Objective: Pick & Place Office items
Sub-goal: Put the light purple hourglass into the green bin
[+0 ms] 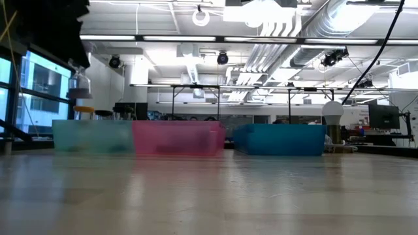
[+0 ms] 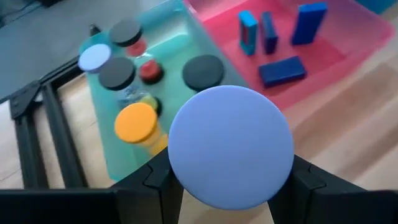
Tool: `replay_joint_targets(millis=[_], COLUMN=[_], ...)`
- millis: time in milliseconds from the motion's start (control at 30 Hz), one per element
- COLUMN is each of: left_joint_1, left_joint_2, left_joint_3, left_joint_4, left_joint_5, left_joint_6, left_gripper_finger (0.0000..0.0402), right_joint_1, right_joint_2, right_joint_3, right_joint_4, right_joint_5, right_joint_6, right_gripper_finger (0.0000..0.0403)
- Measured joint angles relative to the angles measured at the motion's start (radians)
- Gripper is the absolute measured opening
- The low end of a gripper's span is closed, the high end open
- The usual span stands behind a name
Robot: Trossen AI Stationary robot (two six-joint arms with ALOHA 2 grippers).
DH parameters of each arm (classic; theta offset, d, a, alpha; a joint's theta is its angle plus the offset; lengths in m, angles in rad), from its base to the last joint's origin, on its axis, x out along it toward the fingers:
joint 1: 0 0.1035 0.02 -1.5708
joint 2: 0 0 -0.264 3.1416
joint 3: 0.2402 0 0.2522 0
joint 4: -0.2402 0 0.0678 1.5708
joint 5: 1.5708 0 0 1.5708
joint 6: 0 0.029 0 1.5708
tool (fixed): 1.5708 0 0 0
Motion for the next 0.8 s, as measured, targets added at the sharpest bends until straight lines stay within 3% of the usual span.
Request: replay_joint_targets(millis=[200, 500, 800], left_joint_1=[0.155, 0.348, 0.418], left_joint_2=[0.0, 0.0, -0.002], left_joint_3=[0.0, -0.078, -0.106], left_joint_4=[0.031, 0.251, 0.321], left_joint_5=[0.06, 0.111, 0.11], left_joint_6=[0.09, 0.318, 0.362], left_gripper_finger=[0.0165, 0.0165, 0.0165], right_joint_1=[0.0, 0.0, 0.0], right_joint_2=[0.0, 0.0, 0.0], right_joint_3=[0.0, 0.0, 0.0], right_joint_4=[0.0, 0.0, 0.0], right_joint_5=[0.0, 0.0, 0.0], right_joint_6=[0.0, 0.0, 0.0], right_gripper_finger=[0.0366, 0.0366, 0.0366])
